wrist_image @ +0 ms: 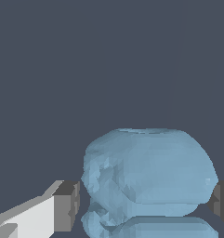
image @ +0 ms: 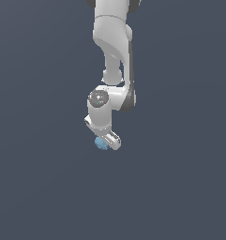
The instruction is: Pick up the object and move it to a goal position.
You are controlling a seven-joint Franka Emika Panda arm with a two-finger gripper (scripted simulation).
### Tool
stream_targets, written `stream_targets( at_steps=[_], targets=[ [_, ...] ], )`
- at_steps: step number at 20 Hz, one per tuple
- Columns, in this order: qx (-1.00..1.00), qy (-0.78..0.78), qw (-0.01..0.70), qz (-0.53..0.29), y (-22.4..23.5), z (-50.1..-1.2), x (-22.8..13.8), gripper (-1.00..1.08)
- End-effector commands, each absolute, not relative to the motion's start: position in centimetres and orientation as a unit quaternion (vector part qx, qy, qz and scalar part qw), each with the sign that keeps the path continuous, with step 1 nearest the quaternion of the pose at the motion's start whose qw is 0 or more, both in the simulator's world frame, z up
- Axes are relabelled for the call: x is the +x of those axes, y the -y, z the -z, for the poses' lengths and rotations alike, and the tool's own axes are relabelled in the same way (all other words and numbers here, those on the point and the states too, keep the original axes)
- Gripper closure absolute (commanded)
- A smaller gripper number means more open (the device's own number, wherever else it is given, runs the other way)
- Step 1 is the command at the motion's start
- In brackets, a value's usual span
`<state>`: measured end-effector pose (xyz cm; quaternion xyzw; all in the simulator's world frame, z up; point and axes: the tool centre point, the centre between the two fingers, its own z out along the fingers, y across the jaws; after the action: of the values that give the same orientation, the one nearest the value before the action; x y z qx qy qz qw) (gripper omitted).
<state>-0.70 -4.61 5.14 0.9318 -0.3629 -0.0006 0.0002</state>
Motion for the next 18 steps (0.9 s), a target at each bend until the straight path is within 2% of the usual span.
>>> stream_targets(
  at_steps=[1, 4, 5, 18],
  targets=[
    [0.932, 0.363, 0.0, 0.0, 4.59, -4.38, -0.64, -0.92],
    [0.932, 0.363, 0.0, 0.0, 4.63, -4.16, -0.57, -0.92],
    [0.932, 0.363, 0.0, 0.0, 4.63, -4.16, -0.57, 1.08],
    [0.932, 0.363, 0.0, -0.001, 4.44, -4.49, -0.54, 1.08]
  ],
)
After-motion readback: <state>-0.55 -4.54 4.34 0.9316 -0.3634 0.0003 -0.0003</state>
